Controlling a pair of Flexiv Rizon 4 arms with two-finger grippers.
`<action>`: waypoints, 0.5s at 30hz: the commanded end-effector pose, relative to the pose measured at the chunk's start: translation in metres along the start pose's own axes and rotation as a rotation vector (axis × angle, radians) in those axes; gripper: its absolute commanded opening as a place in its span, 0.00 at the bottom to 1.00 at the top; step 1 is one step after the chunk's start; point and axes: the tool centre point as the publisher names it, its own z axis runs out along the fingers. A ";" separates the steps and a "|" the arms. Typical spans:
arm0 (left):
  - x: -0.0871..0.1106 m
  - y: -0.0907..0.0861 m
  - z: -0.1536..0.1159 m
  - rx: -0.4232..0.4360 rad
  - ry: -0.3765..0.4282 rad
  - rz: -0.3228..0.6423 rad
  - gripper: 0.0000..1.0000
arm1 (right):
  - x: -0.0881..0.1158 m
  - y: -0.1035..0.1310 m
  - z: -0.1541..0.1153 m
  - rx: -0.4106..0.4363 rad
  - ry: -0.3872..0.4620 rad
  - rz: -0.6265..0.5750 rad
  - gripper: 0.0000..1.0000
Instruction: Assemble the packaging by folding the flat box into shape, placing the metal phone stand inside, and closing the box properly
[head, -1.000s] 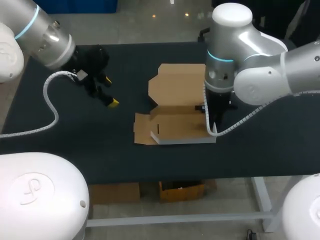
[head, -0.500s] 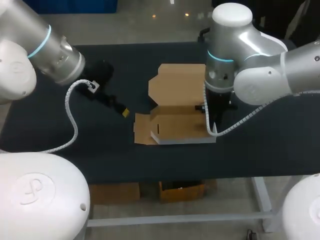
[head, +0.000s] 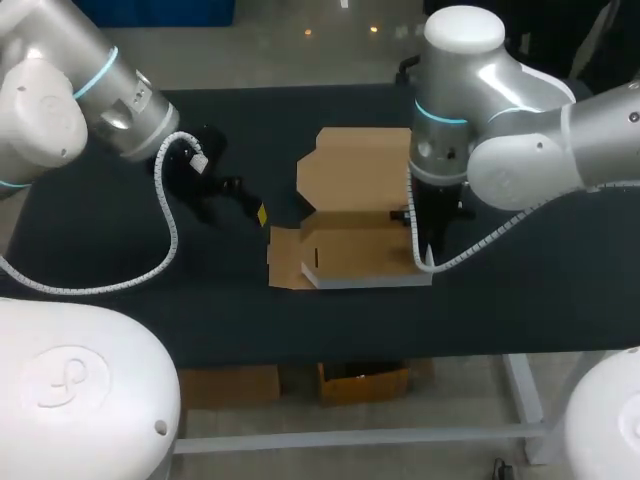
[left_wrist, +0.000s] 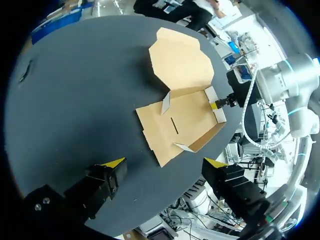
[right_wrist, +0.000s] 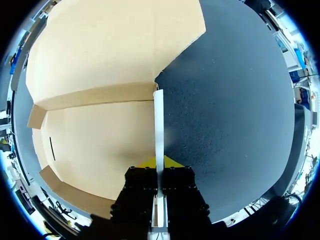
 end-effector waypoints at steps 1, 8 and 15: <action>0.000 -0.005 0.001 -0.046 -0.017 -0.004 1.00 | 0.000 -0.001 -0.001 0.000 -0.001 0.000 0.00; 0.001 0.003 0.014 0.037 -0.012 -0.125 1.00 | 0.000 -0.001 -0.001 0.000 -0.001 0.000 0.00; 0.000 0.009 0.023 0.121 0.064 -0.153 1.00 | 0.000 -0.001 -0.001 0.000 -0.001 0.000 0.00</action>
